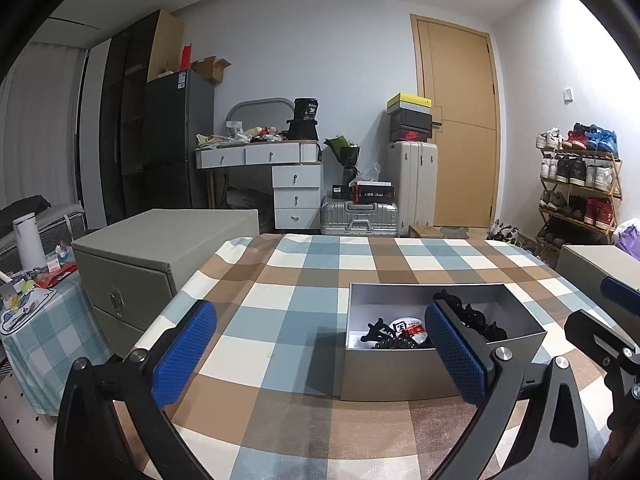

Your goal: Organize jewelry

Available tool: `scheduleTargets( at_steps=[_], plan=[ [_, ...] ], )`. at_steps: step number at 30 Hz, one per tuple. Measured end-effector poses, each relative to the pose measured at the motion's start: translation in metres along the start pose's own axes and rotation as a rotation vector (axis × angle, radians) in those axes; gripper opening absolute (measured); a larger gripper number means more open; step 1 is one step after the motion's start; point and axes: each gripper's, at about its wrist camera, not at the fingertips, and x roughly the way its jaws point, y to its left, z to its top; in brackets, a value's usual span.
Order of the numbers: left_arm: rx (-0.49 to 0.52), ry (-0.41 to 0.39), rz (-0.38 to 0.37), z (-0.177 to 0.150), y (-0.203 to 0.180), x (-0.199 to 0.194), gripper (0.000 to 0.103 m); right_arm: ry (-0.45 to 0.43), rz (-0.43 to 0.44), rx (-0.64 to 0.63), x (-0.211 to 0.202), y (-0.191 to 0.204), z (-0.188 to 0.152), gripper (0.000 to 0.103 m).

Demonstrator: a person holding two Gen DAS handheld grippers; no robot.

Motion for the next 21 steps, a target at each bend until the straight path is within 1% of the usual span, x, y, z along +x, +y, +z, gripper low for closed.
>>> scheduleTargets(
  at_steps=[21],
  plan=[
    [-0.006, 0.001, 0.013, 0.0, 0.0014, 0.0016, 0.102, 0.001, 0.0, 0.001, -0.0002, -0.0005, -0.0004, 0.103]
  ],
)
